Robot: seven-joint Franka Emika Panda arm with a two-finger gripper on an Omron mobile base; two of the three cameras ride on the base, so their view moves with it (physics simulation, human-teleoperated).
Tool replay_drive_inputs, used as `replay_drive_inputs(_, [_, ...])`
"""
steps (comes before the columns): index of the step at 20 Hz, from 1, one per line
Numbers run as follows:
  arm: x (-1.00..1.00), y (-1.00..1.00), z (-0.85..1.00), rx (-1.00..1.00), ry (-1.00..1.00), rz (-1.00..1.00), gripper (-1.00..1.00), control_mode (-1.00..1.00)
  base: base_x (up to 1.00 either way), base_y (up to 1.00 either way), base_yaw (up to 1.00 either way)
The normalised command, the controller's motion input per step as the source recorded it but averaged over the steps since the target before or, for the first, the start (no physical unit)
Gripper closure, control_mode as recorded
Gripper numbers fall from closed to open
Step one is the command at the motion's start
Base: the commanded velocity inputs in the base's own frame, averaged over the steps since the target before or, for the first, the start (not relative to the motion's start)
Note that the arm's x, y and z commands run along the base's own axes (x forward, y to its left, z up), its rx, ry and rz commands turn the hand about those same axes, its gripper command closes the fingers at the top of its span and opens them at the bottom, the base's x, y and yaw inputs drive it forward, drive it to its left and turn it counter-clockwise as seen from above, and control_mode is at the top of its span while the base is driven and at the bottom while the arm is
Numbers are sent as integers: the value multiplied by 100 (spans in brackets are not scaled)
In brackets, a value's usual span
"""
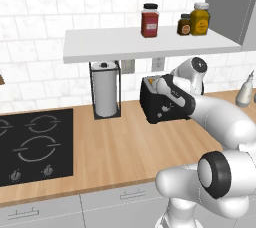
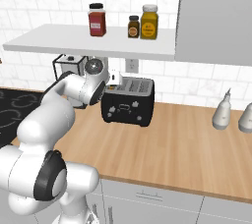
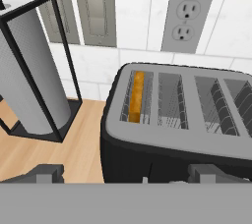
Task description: Start the toaster. Once the lever pops up, take the bread to the plate on the dining counter.
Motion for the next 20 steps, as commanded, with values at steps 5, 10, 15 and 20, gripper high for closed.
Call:
replay_drive_inputs(5, [0,0,0,0,0,0,-100,-100,0,0,0])
replay_drive_inputs(10, [0,0,0,0,0,0,-100,-100,0,0,0])
replay_drive_inputs(15, [0,0,0,0,0,0,-100,-100,0,0,0])
replay_drive_inputs(20, [0,0,0,0,0,0,-100,-100,0,0,0])
